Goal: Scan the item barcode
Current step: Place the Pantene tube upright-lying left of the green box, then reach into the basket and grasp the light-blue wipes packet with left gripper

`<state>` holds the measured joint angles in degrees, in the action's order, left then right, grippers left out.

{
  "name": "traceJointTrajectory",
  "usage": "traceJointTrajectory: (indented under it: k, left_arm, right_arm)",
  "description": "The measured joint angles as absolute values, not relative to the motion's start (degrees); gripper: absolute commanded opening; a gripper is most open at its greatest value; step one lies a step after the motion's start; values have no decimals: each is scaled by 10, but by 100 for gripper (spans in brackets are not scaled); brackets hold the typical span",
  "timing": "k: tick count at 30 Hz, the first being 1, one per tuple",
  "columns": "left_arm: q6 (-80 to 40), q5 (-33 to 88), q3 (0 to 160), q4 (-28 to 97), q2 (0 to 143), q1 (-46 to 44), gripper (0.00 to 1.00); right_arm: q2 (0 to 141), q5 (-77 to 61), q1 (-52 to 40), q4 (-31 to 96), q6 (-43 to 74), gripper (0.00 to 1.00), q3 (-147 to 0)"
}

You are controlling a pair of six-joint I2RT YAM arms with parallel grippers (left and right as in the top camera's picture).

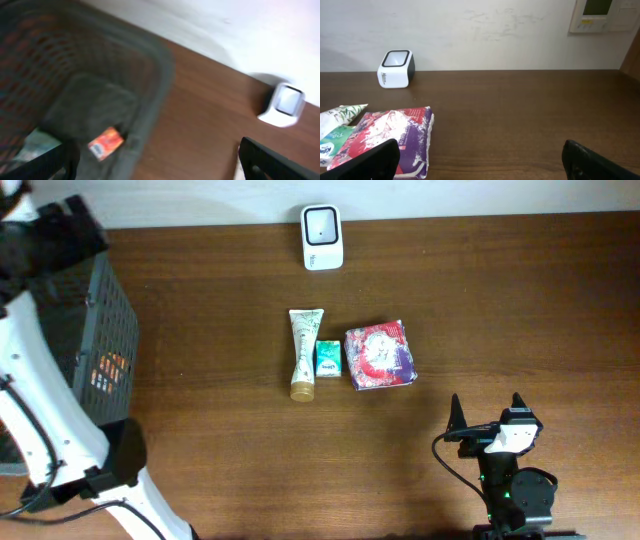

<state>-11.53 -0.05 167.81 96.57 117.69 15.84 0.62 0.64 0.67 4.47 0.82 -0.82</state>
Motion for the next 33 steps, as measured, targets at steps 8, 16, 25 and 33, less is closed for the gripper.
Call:
traceJointTrajectory:
  k: [8, 16, 25, 33]
  left_arm:
    - [-131, -45, 1406, 915, 1169, 302, 99]
    - [-258, -91, 1124, 759, 1171, 338, 100]
    - [-331, -110, 999, 599, 1170, 377, 99]
    - [-362, -110, 971, 581, 1171, 409, 100]
  right_arm:
    - [6, 6, 6, 45, 8, 99, -8]
    - [6, 6, 6, 45, 8, 99, -8]
    - [6, 6, 6, 45, 8, 98, -8]
    - [6, 6, 7, 45, 8, 99, -8]
